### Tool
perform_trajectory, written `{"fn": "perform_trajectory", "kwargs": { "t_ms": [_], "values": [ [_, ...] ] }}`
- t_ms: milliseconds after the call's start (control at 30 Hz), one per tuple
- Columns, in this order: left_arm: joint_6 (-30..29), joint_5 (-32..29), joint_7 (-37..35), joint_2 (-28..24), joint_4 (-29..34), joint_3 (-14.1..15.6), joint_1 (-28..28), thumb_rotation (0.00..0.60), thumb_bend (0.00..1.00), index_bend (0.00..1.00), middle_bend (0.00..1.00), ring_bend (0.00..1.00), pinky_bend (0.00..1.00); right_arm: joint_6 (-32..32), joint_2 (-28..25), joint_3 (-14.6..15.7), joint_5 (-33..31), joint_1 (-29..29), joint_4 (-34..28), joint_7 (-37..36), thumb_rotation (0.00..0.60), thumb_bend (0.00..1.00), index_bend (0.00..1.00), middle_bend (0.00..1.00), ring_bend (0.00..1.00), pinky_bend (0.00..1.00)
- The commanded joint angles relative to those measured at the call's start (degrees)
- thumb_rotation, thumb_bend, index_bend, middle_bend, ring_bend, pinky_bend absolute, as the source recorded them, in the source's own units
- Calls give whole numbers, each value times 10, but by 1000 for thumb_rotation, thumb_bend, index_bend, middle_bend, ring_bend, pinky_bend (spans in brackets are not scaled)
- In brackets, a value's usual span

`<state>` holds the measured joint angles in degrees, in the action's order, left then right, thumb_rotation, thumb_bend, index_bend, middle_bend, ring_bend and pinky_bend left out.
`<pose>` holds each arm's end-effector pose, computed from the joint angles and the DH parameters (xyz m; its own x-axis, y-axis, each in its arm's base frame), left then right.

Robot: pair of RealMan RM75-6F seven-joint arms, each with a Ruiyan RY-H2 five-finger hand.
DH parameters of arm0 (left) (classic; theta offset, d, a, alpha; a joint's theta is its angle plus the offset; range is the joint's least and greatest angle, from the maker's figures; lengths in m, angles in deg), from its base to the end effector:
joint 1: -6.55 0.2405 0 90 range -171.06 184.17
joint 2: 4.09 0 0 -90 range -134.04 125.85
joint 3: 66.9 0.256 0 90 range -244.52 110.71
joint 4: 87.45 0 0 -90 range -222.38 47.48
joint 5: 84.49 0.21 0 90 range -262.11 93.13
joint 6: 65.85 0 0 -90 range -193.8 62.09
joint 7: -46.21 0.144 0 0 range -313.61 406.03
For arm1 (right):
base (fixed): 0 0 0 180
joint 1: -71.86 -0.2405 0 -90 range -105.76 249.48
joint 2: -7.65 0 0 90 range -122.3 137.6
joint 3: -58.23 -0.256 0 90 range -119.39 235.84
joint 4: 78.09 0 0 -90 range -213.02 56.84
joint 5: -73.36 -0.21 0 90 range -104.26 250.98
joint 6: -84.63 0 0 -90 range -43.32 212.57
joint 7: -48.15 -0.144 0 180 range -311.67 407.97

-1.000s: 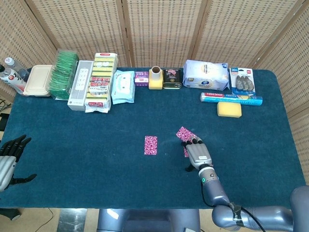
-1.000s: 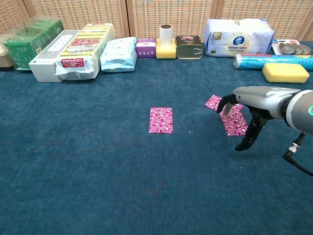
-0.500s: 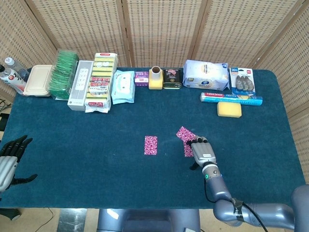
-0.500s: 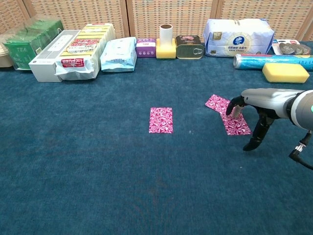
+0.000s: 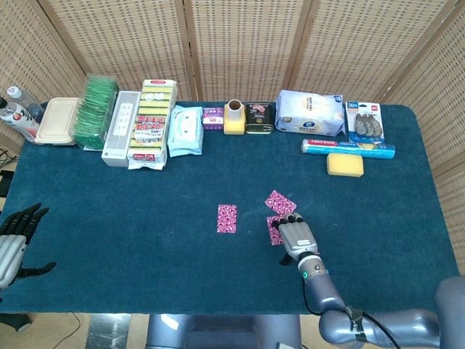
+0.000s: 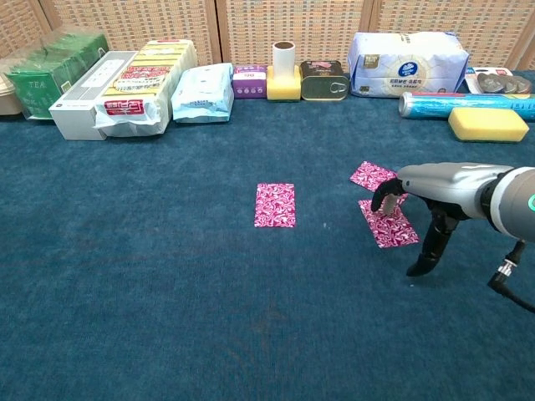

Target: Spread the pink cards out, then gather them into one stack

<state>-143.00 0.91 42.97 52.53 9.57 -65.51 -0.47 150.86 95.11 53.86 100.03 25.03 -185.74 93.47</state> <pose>-0.3143 0.1738 0.1667 0.3893 0.1938 0.9005 0.9190 -0.0156 -0.3940 -0.1456 -0.2738 -0.0323 0.4498 -0.5613 0.6946 -0.8831 -0.1634 0.4399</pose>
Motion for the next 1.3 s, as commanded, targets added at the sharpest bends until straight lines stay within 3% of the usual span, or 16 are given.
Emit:
{"fn": "perform_trajectory", "kwargs": {
  "t_ms": [33,267,500,700,900,1300],
  "values": [
    [-1,1,-1,0,0,0,0,600,33,0,0,0,35,7,-1,7,-2,-3,-13,11,600,23,190,251,84,54],
    [-1,0,-2,-1,-1,0,0,600,33,0,0,0,35,27,-5,13,17,-2,-45,15,600,22,199,231,90,65],
    [0,-1,-3,0,0,0,0,600,33,0,0,0,35,124,24,5,116,19,-62,6,600,22,255,129,70,66],
    [-1,2,-2,-1,0,1,1,600,33,0,0,0,35,192,80,-19,129,43,-29,-5,600,22,274,118,60,65],
    [0,7,-6,-3,0,4,1,600,33,0,0,0,35,276,158,-73,84,52,-6,38,600,23,290,78,26,60],
    [-3,17,-24,-7,-6,7,1,600,33,0,0,0,35,232,179,-114,61,46,62,60,600,23,295,81,27,62]
  ]
}}
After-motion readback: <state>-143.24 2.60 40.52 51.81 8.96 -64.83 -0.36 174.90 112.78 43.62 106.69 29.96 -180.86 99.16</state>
